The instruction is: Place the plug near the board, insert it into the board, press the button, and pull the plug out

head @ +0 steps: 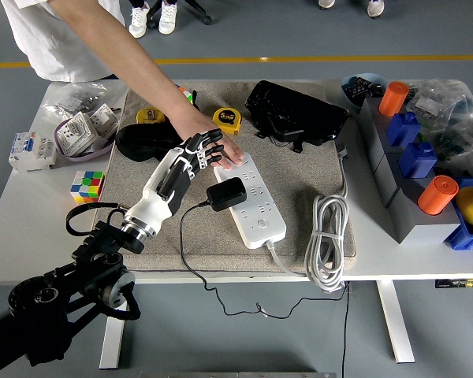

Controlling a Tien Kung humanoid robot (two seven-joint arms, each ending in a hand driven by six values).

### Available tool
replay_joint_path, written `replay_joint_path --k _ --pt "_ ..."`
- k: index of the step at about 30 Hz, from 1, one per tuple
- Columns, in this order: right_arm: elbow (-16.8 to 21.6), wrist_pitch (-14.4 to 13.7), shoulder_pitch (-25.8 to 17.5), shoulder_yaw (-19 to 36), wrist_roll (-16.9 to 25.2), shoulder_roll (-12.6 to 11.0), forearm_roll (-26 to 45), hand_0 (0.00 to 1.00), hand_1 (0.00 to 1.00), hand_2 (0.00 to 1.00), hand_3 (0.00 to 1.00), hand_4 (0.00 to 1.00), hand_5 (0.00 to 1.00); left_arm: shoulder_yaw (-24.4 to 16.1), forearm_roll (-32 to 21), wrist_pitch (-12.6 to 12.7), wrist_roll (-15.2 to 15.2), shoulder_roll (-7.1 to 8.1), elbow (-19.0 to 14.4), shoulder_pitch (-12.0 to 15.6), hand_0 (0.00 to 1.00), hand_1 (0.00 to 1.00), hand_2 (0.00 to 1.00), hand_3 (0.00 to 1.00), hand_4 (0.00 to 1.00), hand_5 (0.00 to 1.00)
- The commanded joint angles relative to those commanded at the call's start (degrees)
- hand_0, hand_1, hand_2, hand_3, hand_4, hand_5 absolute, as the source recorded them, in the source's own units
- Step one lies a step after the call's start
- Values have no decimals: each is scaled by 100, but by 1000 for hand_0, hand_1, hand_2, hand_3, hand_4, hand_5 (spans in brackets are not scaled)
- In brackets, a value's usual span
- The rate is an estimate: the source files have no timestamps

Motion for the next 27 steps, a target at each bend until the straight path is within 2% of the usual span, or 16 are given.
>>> replay_joint_path --k 3,4,10,11,16,17,19,22,23,27 --pt "-2 0 -2 14 -1 6 3 646 668 637 555 997 541 -3 203 30 79 0 -47 -20 596 699 741 821 980 873" --pt "0 0 -4 22 0 8 2 646 668 637 556 997 542 -2 260 31 102 1 -57 -27 399 515 582 796 953 775" --pt "9 1 -13 67 -1 10 -12 646 668 637 556 997 542 -6 596 -7 331 15 -122 -65 399 515 582 796 953 775" --pt "9 2 -16 67 -2 9 -15 646 668 637 556 997 542 -7 686 -23 391 20 -136 -75 262 264 394 717 898 525" --pt "11 1 -35 82 -4 18 -18 646 668 637 556 997 542 6 1344 -119 775 57 -264 -156 262 264 394 717 898 525" --pt "11 1 -40 83 -5 19 -18 646 668 637 556 997 542 -1 1530 -168 893 66 -310 -174 167 164 243 659 830 227" --pt "10 0 -39 85 -5 19 -20 646 668 637 556 997 542 -24 1870 -254 1111 78 -380 -200 167 164 243 659 830 227" --pt "11 1 -33 100 -6 23 -24 646 668 637 556 997 542 -89 2506 -529 1579 86 -542 -258 167 164 243 659 830 227" --pt "12 1 -35 107 -6 24 -25 646 668 637 555 997 543 -104 2705 -641 1749 86 -595 -279 99 127 168 709 601 8" --pt "11 1 -37 110 -8 21 -22 646 668 637 555 997 543 -91 3243 -1010 2343 68 -709 -386 99 127 168 709 601 8"
